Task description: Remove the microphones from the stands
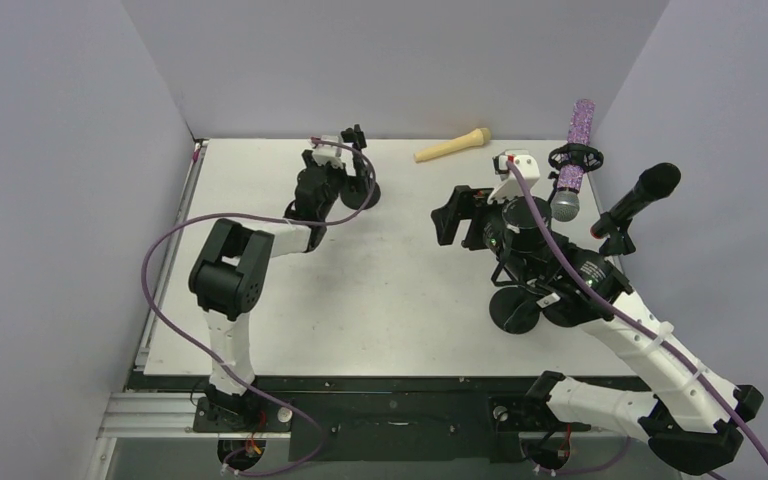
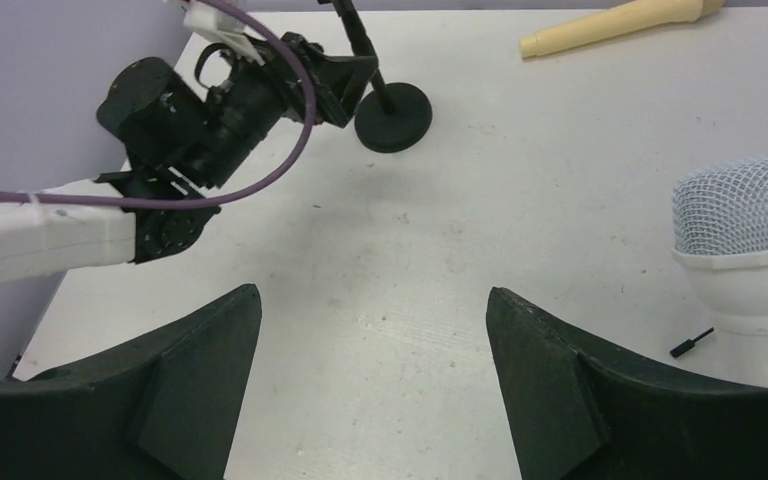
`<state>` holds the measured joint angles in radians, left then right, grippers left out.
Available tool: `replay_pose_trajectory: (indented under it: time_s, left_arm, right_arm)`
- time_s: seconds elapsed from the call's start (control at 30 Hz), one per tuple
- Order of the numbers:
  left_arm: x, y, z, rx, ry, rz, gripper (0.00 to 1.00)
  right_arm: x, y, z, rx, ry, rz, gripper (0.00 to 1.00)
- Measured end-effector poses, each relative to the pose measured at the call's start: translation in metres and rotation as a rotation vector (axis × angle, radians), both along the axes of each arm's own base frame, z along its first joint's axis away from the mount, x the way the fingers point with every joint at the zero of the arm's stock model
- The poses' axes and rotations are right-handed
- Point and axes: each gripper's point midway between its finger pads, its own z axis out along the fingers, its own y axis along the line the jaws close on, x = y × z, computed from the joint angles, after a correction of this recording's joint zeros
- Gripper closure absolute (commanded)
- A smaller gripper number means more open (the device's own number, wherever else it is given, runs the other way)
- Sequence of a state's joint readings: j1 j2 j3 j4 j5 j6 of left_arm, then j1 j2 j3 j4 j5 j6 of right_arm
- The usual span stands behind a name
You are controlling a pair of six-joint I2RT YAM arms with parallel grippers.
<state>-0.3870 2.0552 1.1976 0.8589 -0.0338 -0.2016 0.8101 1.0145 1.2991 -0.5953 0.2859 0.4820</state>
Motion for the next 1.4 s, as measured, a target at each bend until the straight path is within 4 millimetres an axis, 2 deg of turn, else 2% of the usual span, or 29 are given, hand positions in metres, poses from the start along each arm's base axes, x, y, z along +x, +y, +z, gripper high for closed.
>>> replay_pose_trajectory:
  time_s: [0.2, 0.33, 0.5, 0.6, 0.7, 0.8, 0.97, 1.07, 1.17, 1.4]
  left_arm:
    - [-0.032, 0.016, 0.018, -0.003, 0.027, 0.041, 0.04]
    - [-0.058, 0.022, 0.039, -0.015, 0.041, 0.071, 0.04]
    - [-0.099, 0.006, 0.073, -0.031, 0.051, 0.051, 0.04]
    - [-0.128, -0.015, 0.087, -0.035, 0.061, -0.011, 0.04]
    - [-0.163, -0.046, 0.100, -0.099, 0.082, -0.111, 0.03]
    - [-0.194, -0.082, 0.111, -0.215, 0.124, -0.223, 0.04]
    - [-0.237, -0.145, 0.113, -0.356, 0.231, -0.378, 0.04]
    - [-0.254, -0.186, 0.120, -0.447, 0.272, -0.458, 0.03]
    - [-0.261, -0.217, 0.124, -0.530, 0.305, -0.512, 0.02]
    - [-0.267, -0.268, 0.118, -0.610, 0.365, -0.584, 0.00]
  right_arm:
    - [0.002, -0.014, -0.001, -0.037, 0.024, -0.048, 0.21]
    - [0.001, -0.032, -0.006, -0.088, 0.048, -0.109, 0.21]
    - [-0.005, -0.059, -0.021, -0.182, 0.092, -0.193, 0.21]
    - [-0.011, -0.075, -0.023, -0.204, 0.099, -0.235, 0.21]
    - [-0.021, -0.090, -0.015, -0.177, 0.081, -0.268, 0.21]
    - [-0.030, -0.102, -0.002, -0.124, 0.048, -0.291, 0.21]
    - [-0.040, -0.115, 0.015, -0.055, -0.001, -0.315, 0.21]
    - [-0.042, -0.117, 0.024, -0.025, -0.021, -0.317, 0.21]
    - [-0.043, -0.118, 0.032, -0.002, -0.038, -0.317, 0.21]
    - [-0.047, -0.123, 0.056, 0.044, -0.082, -0.318, 0.21]
